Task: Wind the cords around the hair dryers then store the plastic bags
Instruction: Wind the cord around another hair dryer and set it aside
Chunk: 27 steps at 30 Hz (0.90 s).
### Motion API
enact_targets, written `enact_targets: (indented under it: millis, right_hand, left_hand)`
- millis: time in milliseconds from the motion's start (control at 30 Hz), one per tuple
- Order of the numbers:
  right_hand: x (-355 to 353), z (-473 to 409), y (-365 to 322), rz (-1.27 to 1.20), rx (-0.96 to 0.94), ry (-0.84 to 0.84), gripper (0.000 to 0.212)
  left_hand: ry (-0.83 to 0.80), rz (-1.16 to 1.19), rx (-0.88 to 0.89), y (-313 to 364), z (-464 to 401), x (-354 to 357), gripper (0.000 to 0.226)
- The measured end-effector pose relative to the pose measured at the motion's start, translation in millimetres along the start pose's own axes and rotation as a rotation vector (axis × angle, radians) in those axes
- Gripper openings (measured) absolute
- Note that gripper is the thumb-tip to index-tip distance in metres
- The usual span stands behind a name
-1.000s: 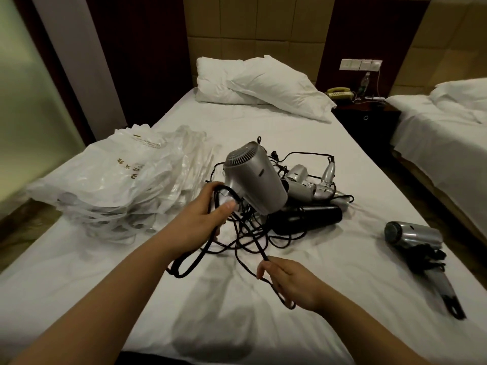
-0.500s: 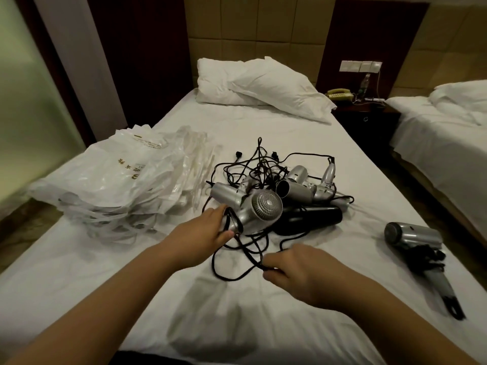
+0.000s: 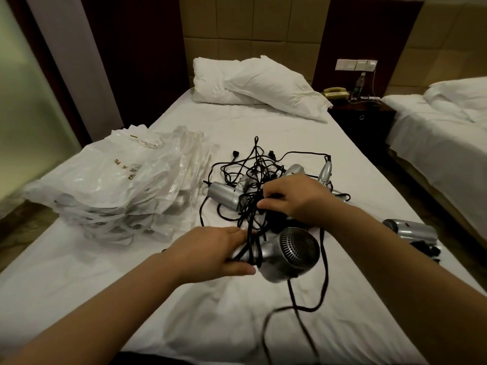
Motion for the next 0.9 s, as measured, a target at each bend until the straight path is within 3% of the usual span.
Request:
enact_targets:
  millis: [167, 333, 367, 467, 500, 600, 700, 800, 900]
  right_hand:
    - [24.6, -11.9, 34.7, -0.215, 0.096, -0.068, 0.040]
    - [66.1, 1.4, 54.2, -0.988, 0.213, -0.044, 0.024]
    - [71.0, 7.1, 52.9, -1.145, 0.192, -0.059, 0.016]
    - [84.3, 9.3, 45.4, -1.210, -0.108, -0.113, 0.026]
    - [90.8, 10.5, 44.9, -1.274, -0.063, -0.119, 0.027]
    - [108.3, 24.7, 21.3, -1.116, 0.133, -0.123, 0.045]
    - [118.8, 32.6, 10.1, -0.990, 0.206, -0.195, 0.053]
    - [123.5, 32.5, 9.8, -0.969, 0.293, -0.214, 0.045]
    - [129.3, 39.9, 8.1, -0.771, 0.298, -0.282, 0.030]
  left_hand:
    - [0.077, 0.306, 0.017, -1.8, 6.3, -10.9, 0.063]
    - [0.067, 0.811, -0.020, -7.4, 9.8, -18.2, 0.079]
    - [0.065, 0.922, -0.019, -8.3, 10.3, -18.1, 0.076]
    - [0.094, 1.124, -0.024, -11.8, 8.2, -18.0, 0.059]
    - [0.115, 1.164, -0.040, -14.4, 6.7, -17.2, 0.055]
    - [0.178, 1.183, -0.136, -22.2, 2.5, -13.4, 0.050]
    - [0.233, 1.104, -0.268, -30.2, -0.5, -6.3, 0.047]
    - [0.234, 1.033, -0.338, -35.2, -0.8, 1.5, 0.044]
    - [0.225, 0.932, -0.374, -40.2, -0.6, 3.4, 0.033]
Point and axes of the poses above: each hand's wrist, its own z-axis away from the middle knuckle, its own x-axis out of the palm, y = z × x, the point moved 6 cm from there along -z, towards the middle knuckle, and after that the axes turned 7 degrees about -z, right-handed, at the moved point
